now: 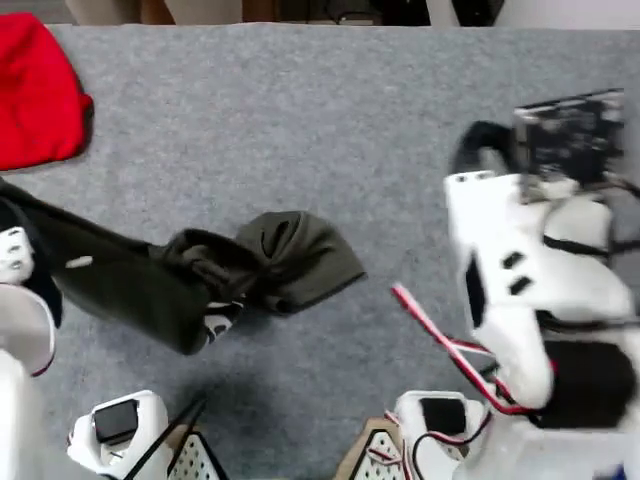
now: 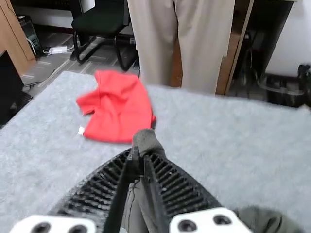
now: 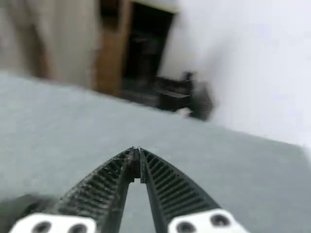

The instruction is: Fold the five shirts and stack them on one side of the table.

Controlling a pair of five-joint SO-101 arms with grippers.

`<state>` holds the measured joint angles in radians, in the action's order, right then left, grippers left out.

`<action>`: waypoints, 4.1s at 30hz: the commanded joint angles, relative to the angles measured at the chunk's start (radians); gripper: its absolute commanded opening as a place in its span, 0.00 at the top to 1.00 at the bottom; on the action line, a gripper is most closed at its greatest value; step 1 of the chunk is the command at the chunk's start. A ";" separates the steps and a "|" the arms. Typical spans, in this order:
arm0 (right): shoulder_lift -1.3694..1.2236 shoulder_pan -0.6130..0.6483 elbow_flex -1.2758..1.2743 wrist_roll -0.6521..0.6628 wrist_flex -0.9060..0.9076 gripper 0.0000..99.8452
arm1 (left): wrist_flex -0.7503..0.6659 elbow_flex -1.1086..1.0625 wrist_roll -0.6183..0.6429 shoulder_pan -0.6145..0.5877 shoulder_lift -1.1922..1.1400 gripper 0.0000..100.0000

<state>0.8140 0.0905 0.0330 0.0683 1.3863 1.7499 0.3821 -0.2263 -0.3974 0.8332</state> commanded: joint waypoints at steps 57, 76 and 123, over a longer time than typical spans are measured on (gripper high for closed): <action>-1.044 -0.257 -0.124 0.167 0.301 0.99 | 0.008 -0.468 -0.132 -0.005 0.302 0.98; -0.710 0.401 0.070 -0.133 0.117 0.87 | -0.012 -0.476 -0.132 -0.005 0.305 0.98; -1.862 0.512 1.603 -0.405 0.400 0.99 | -0.012 -0.505 -0.132 -0.011 0.309 0.98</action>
<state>-1.2390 0.6490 1.5781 -0.3291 1.7729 1.7499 -0.1320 -0.3521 -0.4005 1.1416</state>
